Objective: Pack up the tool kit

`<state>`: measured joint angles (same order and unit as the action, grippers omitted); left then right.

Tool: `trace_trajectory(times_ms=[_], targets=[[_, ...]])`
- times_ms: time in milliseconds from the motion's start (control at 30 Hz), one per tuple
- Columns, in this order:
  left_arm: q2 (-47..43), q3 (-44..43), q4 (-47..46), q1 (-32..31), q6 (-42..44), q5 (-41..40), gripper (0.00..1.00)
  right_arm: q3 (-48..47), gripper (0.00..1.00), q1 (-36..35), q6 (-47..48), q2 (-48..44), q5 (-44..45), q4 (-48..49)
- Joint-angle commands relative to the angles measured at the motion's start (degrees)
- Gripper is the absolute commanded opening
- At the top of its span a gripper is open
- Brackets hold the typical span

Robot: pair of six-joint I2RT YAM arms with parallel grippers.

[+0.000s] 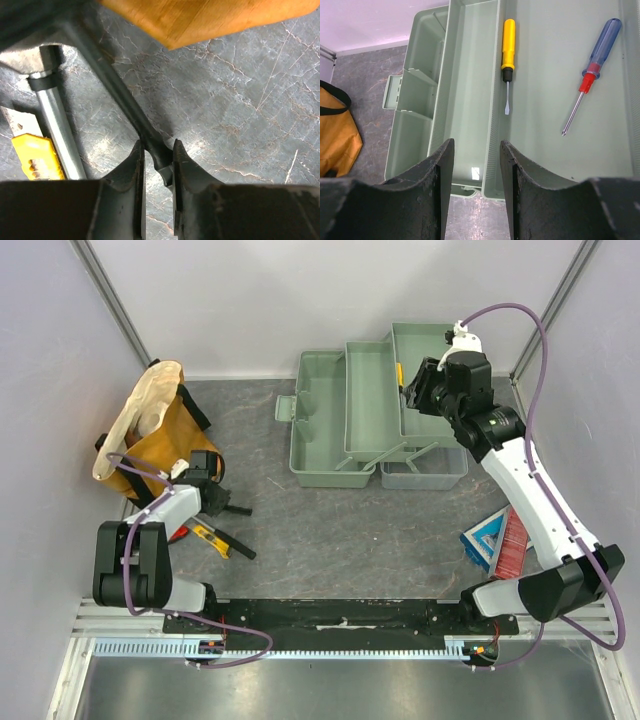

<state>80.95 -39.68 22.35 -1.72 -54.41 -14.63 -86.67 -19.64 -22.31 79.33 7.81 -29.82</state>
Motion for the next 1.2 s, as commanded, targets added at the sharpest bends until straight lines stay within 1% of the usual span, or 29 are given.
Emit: trace_trajectory(times_ms=[0,67,100,333,500,567,867,1000,1100,1167], targets=[[-1.31,0.4,-0.73,0.4,-0.43,-1.71,0.12,0.63,0.49,0.13,-0.55,-1.99,0.89,2.4],[-3.07,0.13,0.32,0.4,0.09,-2.15,0.03,0.72,0.49,0.13,-0.55,-2.16,0.8,2.49],[-4.12,-0.13,0.94,0.31,0.36,-2.33,0.02,0.8,0.49,0.21,-0.72,-2.25,0.8,2.66],[-13.87,-3.82,7.0,0.05,2.91,-2.59,0.02,1.42,0.49,0.21,-0.9,-2.43,1.15,3.19],[-22.74,-5.49,9.9,-0.22,4.4,-1.28,0.02,1.77,0.5,0.13,-1.16,-2.69,1.41,3.54],[-24.95,-6.02,10.87,-0.3,5.1,-0.31,0.02,1.86,0.5,0.13,-1.34,-2.78,1.42,3.63],[-33.74,-9.36,14.47,-0.48,9.85,6.72,0.02,3.0,0.5,0.21,-1.86,-3.92,2.21,4.16],[-35.15,-9.71,15.01,-0.48,11.61,11.72,0.02,3.62,0.51,0.21,-2.13,-4.36,1.86,4.33],[-34.9,-9.1,12.73,-0.48,13.28,18.39,0.02,3.79,0.51,0.13,-2.04,-4.36,0.37,4.42],[-34.28,-8.66,11.84,-0.57,13.19,19.9,0.02,3.97,0.52,0.21,-2.22,-4.27,-1.48,4.69]])
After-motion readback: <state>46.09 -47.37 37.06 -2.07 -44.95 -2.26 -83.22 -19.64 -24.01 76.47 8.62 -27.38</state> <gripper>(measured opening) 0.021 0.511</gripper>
